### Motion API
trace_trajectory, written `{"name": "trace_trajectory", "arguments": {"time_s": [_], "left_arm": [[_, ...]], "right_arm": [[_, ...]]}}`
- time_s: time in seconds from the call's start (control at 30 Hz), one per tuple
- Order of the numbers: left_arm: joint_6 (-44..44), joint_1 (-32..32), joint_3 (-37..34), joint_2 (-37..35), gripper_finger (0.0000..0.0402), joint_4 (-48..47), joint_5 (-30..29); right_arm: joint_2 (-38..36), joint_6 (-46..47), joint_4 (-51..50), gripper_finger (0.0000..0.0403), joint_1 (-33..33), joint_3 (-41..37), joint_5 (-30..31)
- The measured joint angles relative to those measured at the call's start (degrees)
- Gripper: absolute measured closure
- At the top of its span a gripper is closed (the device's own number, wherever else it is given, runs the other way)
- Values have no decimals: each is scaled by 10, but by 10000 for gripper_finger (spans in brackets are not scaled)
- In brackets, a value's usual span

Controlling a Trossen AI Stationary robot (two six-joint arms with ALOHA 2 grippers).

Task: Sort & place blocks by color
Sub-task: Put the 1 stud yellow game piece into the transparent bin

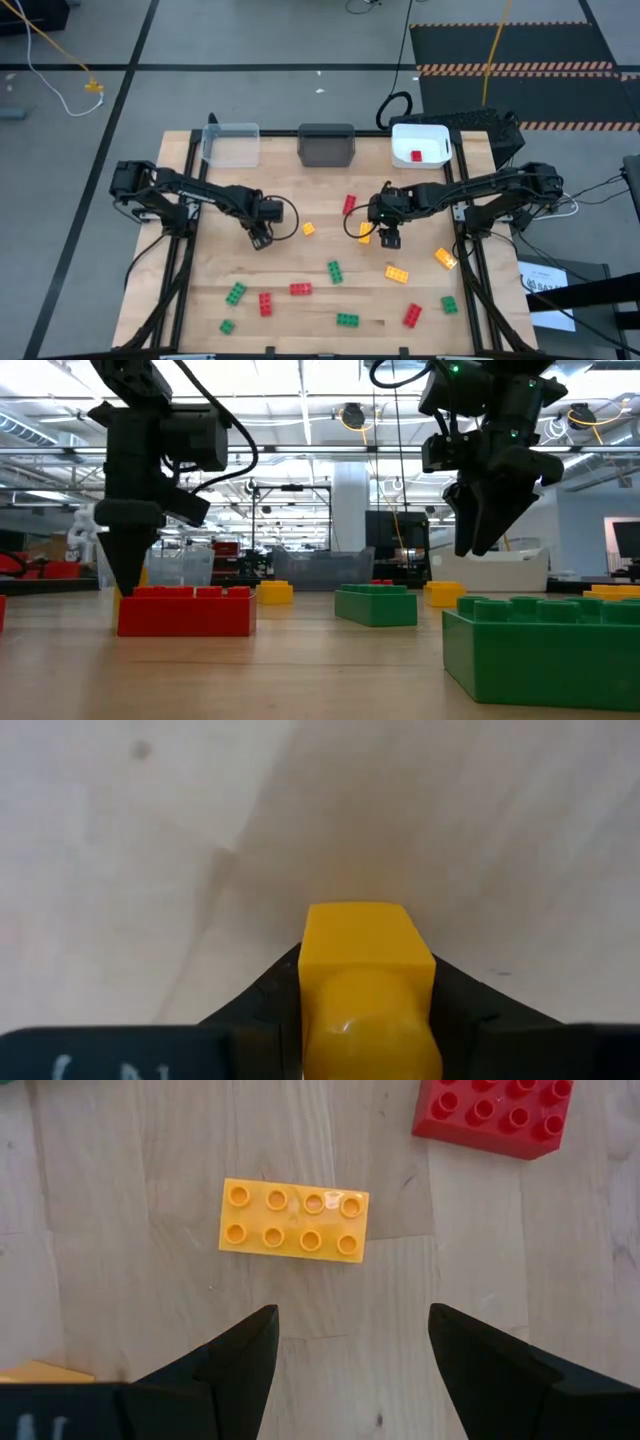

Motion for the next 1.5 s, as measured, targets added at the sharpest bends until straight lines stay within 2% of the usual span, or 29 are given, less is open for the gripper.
{"name": "trace_trajectory", "arguments": {"time_s": [0.1,0.2,0.37,0.5,0.6,0.83,0.97,1.13,1.5], "left_arm": [[4,25,0,-21,271,-6,-11],[23,58,17,-56,271,-37,-57],[54,141,81,-116,271,-73,-113],[64,223,139,-132,272,-108,-153],[94,297,169,-131,271,-142,-158],[153,463,176,-126,271,-112,-156],[168,531,175,-95,272,-99,-116],[176,569,175,-39,270,-95,-97],[189,572,175,62,267,-71,-96]], "right_arm": [[0,0,0,152,0,0,0],[0,0,0,152,0,0,0],[0,0,4,152,0,0,0],[0,4,5,152,0,0,0],[0,5,5,152,0,0,0],[0,17,5,152,0,0,0],[0,16,5,152,0,0,0],[0,15,5,152,0,0,0],[0,17,5,152,0,0,-1]]}}
